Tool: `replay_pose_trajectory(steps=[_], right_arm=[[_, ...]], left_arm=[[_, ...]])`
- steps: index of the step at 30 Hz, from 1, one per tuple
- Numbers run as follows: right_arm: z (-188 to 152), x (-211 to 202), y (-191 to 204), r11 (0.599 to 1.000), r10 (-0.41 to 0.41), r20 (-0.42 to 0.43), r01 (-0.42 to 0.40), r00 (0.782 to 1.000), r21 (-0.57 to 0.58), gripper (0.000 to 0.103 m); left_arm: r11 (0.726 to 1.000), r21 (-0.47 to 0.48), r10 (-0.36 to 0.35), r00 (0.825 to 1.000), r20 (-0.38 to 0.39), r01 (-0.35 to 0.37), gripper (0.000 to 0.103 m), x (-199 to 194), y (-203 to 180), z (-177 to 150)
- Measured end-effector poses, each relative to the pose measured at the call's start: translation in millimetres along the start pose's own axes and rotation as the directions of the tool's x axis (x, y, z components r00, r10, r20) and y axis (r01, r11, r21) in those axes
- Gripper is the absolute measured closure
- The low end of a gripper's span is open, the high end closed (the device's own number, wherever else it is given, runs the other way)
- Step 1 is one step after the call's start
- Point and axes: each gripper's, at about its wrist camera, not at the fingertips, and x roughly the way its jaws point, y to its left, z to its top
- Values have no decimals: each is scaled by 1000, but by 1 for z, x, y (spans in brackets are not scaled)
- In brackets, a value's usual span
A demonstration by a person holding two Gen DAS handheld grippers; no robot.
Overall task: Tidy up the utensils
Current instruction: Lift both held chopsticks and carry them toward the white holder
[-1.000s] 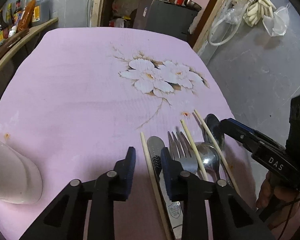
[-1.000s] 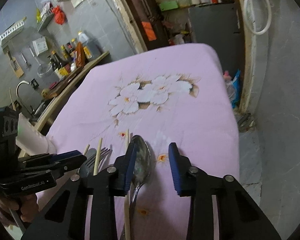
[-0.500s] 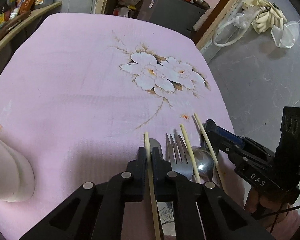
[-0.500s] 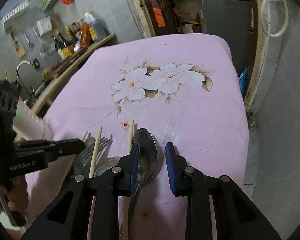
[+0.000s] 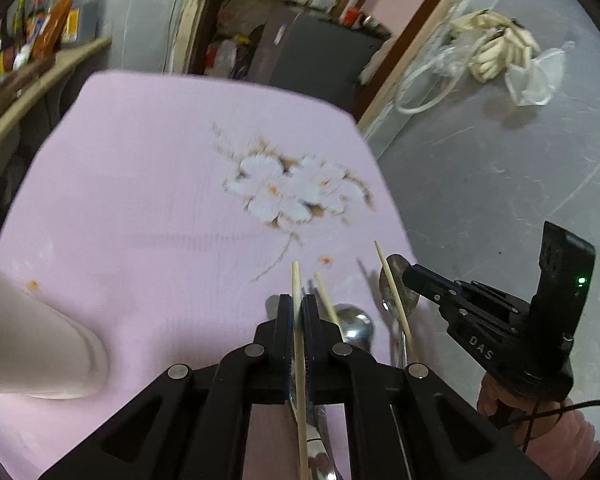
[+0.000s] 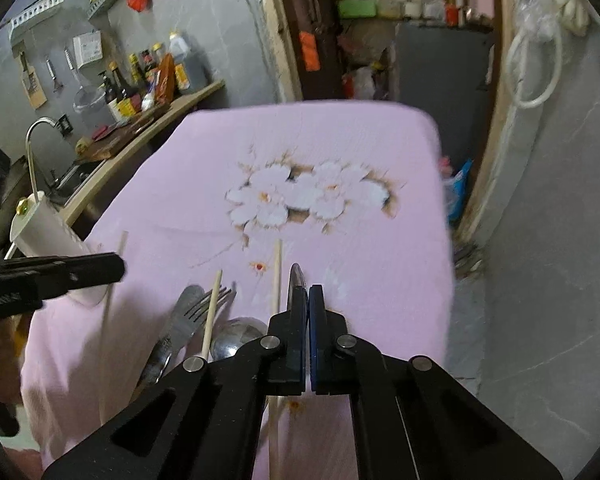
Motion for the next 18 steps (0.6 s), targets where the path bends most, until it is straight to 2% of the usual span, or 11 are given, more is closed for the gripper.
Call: replay_pose_trajectory(steps=[2,5,11,15,18], right_arm=[[2,-18,4,999,-46,55,47,997,-6,101],[3,-47,24,987,-139,163,150,977,-52,101],[19,-83,66,969,-195,307,231,932,-87,102],[38,-109,93,965,-212,407,257,888,-59,102],[55,-129,118,962,-223,486,270,845,-27,102]], left_arm=[[1000,21,-5,999,42,4,98,-17,-3,1],[999,48,-8,995,103,3,98,-42,-3,1],[999,43,-38,979,200,30,98,-85,6,7],[998,35,-54,966,253,47,98,-113,18,17],[997,28,-73,951,301,67,98,-138,31,28]])
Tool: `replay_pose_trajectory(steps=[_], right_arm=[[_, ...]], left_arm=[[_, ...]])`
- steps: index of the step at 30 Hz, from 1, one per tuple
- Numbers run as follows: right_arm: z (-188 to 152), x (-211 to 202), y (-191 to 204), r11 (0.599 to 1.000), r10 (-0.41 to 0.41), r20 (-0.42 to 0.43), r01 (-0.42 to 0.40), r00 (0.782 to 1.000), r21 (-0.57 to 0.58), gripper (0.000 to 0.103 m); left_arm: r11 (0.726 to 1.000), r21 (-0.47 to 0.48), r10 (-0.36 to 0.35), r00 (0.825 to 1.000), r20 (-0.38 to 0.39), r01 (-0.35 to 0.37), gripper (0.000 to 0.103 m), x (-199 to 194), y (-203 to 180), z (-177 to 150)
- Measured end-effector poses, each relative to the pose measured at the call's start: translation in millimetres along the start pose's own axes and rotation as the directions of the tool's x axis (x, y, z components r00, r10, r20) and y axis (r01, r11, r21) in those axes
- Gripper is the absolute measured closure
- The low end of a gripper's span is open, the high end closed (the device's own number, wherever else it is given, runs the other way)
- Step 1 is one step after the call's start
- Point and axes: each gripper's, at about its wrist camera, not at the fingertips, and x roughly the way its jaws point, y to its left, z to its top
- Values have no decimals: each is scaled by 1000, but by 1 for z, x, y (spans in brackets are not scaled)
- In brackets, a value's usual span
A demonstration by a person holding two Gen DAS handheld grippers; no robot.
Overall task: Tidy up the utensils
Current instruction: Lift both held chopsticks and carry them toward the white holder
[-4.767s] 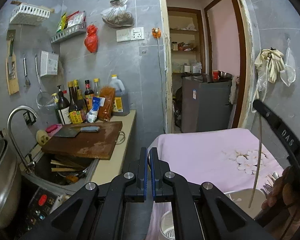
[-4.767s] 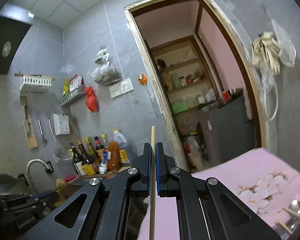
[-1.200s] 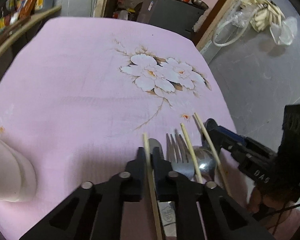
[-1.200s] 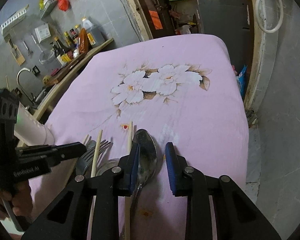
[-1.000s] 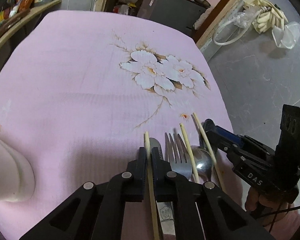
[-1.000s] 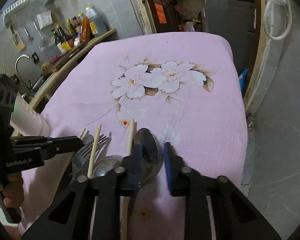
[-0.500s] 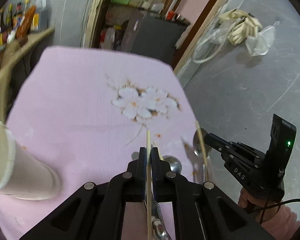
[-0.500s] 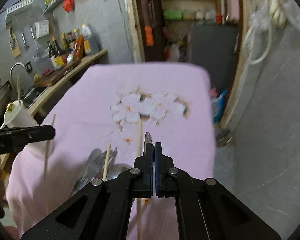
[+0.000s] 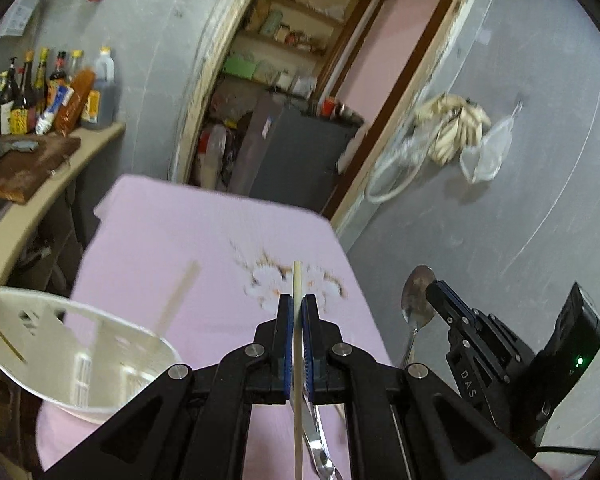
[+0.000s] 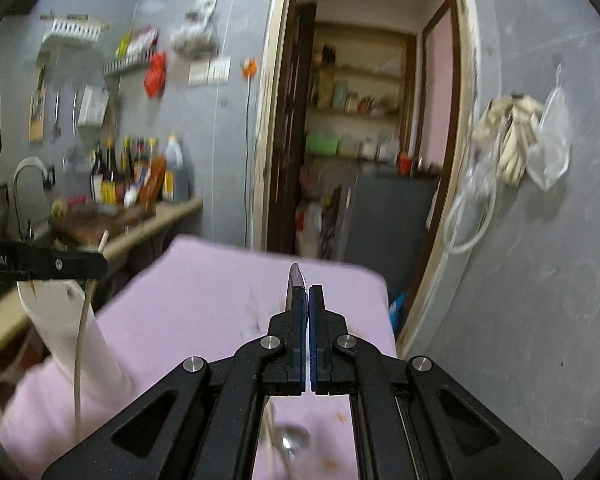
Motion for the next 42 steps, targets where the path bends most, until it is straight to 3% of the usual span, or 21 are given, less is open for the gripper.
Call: replay_pose_trajectory(steps=[9,18,22,27,36,42], right_arm=[[70,-23,81,999,-35,226,25,973,48,102],[75,-9,166,997,-46,305,24,951,75,102],[60,4,185,996,-62,297,41,953,77,102],[40,21,199,996,-76,267,63,961,55,102],[12,33,216,998,-52,193,56,980,-15,101],[9,30,208,998,-59,174,60,983,-3,101]], left_arm=[[1000,16,0,985,173,-3,98,-66,46,56],[996,-13,91,949,301,-91,98,-111,117,88],[990,-27,141,934,329,-140,98,-113,149,83],[988,-50,156,931,331,-147,98,-104,172,69],[982,7,176,933,315,-188,98,-72,176,41],[988,-13,151,926,347,-156,98,-83,175,54]])
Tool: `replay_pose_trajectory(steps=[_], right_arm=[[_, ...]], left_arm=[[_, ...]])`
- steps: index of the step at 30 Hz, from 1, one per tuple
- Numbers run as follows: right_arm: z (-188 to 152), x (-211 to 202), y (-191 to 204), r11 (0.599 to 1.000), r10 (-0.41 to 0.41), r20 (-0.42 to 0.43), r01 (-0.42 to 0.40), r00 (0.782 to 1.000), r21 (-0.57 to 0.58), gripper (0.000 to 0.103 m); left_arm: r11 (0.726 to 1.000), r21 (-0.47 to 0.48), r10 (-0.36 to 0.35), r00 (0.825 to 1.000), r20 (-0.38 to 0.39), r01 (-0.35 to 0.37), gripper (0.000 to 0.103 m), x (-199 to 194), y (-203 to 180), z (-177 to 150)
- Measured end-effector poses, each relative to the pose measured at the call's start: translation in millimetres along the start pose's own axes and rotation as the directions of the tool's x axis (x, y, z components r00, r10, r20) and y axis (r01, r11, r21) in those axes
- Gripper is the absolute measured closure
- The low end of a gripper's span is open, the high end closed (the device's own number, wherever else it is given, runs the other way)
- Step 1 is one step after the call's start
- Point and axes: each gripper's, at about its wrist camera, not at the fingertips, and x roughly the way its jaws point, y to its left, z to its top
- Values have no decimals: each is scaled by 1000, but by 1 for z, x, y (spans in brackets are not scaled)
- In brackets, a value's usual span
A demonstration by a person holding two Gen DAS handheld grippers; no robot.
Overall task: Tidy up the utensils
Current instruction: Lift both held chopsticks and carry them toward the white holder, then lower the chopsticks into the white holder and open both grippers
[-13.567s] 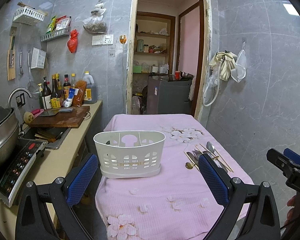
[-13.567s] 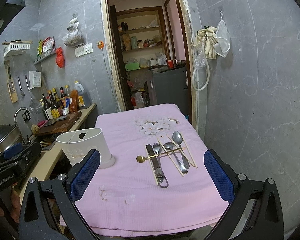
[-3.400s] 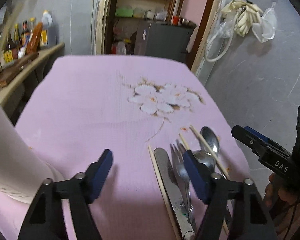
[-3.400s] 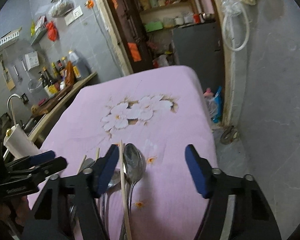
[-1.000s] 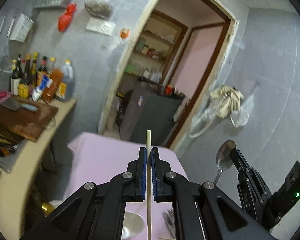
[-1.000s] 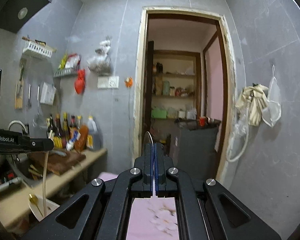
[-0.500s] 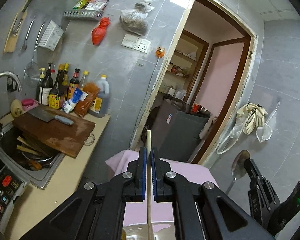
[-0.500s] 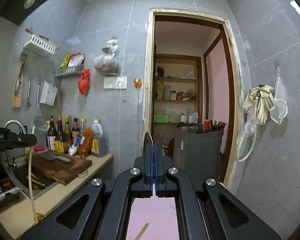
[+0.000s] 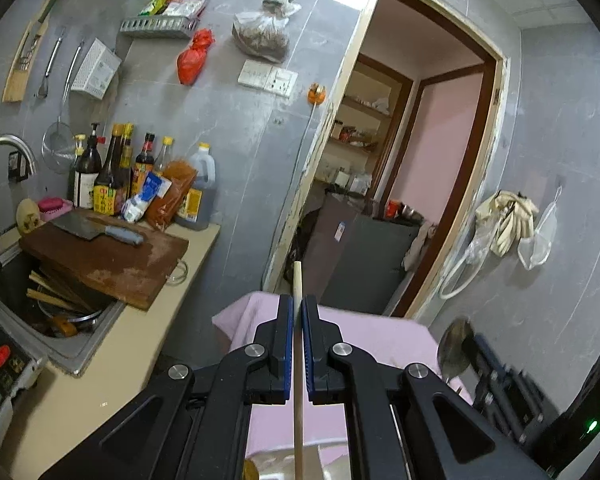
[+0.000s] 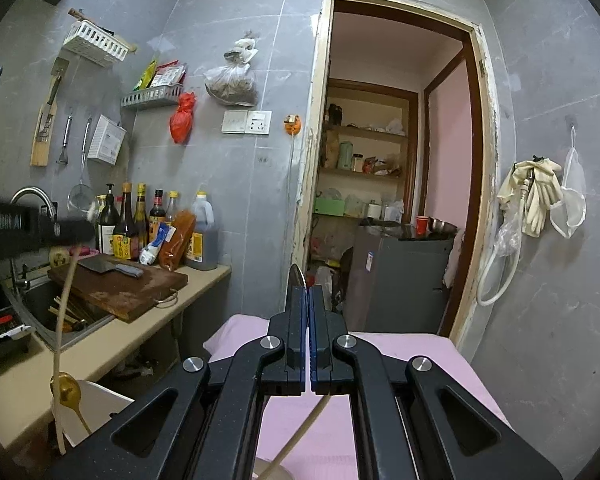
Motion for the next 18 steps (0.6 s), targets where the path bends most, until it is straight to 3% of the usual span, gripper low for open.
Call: replay_pose_trajectory(steps=[8,18], right_arm=[[7,4,-10,1000,-15,29,15,999,14,101],[-1,11,-8,1000,-9,15,9,1000,25,101]], left_arm=[[999,12,33,998,60,-33,98,3,-5,14],[996,45,75,994,79,-78,98,19,-12,2]])
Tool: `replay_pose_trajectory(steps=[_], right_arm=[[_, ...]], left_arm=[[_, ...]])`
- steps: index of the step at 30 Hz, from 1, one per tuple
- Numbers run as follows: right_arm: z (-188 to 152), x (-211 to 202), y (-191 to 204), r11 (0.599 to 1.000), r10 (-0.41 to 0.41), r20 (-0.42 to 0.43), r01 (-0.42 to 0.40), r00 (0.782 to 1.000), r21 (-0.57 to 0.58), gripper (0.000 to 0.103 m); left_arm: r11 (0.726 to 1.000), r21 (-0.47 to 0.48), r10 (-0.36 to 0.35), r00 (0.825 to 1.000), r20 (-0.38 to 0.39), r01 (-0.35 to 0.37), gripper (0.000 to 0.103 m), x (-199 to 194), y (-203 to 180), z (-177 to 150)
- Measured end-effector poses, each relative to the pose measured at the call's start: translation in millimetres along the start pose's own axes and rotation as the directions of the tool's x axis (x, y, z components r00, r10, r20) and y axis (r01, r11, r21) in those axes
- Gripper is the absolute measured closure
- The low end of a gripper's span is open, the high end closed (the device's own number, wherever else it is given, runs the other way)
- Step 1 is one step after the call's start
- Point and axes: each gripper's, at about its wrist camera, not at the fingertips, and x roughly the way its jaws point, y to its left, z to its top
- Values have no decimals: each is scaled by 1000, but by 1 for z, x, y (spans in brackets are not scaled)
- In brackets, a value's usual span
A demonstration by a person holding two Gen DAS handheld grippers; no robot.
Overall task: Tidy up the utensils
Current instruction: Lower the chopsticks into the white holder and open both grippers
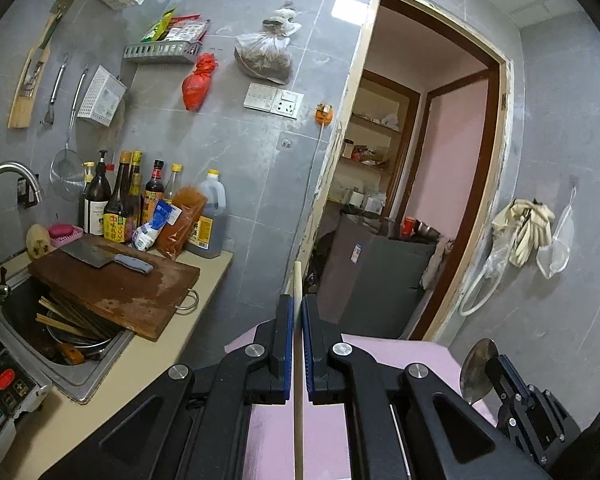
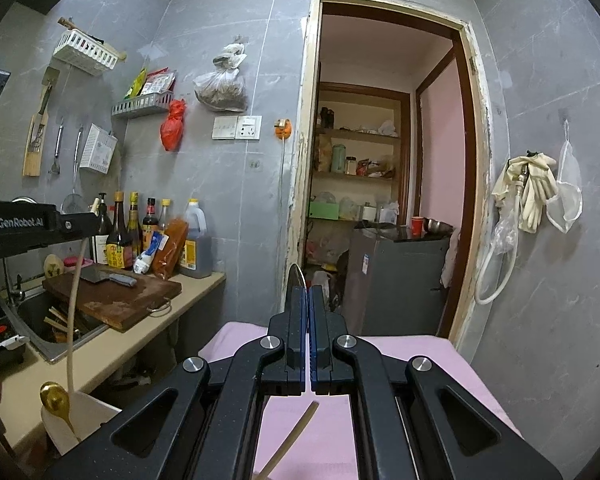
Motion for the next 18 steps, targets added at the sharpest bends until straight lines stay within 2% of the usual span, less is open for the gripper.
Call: replay_pose_trajectory(steps=[10,18], right_arm=[[-14,0,0,999,33,-45,-32,998,24,101],[-21,-4,0,998,68,-90,-67,994,22,99]], left_arm=[[999,41,16,998,-65,-13,98,-1,-2,-20],[999,37,-15,989,-149,20,98,-9,3,-23]])
